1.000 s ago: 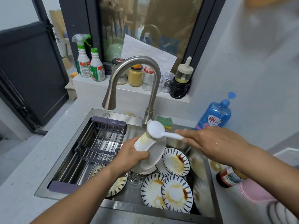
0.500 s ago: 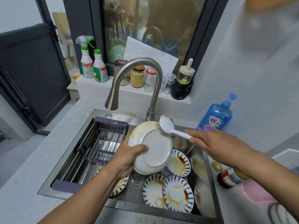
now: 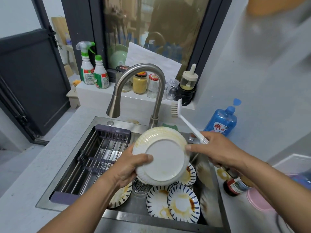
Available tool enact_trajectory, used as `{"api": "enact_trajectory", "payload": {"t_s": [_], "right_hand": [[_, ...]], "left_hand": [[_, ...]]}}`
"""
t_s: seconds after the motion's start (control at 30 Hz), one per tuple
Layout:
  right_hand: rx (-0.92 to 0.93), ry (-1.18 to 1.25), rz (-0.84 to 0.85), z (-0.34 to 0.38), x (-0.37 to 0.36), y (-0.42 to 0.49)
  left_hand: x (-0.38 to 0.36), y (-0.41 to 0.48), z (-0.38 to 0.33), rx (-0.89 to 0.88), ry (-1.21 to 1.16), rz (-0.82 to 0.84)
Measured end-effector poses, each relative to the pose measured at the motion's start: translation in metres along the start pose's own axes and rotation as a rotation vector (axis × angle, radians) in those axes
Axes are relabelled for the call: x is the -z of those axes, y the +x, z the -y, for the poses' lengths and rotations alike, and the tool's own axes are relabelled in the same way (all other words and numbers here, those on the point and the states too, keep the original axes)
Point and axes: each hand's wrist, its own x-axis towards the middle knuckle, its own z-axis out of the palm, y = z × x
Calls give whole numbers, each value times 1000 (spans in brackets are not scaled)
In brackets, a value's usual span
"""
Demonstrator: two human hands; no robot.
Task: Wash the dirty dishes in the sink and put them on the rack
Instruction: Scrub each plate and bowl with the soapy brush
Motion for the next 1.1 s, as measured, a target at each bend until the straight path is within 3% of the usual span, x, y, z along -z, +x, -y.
{"api": "enact_trajectory", "payload": {"t_s": [0.1, 0.17, 0.37, 0.47, 0.67, 0.8, 0.9, 1.1], "right_hand": [[-14, 56, 95, 15, -7, 3], [1, -35, 117, 16, -10, 5], [87, -322, 107, 24, -21, 10], [145, -487, 113, 36, -27, 15], [341, -684, 38, 50, 8, -1], [396, -997, 96, 66, 10, -25], [451, -1066, 120, 61, -6, -27], [243, -936, 102, 32, 31, 2]], "left_hand": [[-7, -3, -3, -7, 23, 55], [-7, -6, -8, -19, 104, 88], [-12, -5, -43, -201, 851, 242], [-26, -1, -45, -194, 1056, 276], [-4, 9, -29, -162, 926, -54], [2, 17, -24, -137, 935, -144], [-5, 17, -21, -188, 933, -181], [1, 9, -17, -230, 876, -139]]}}
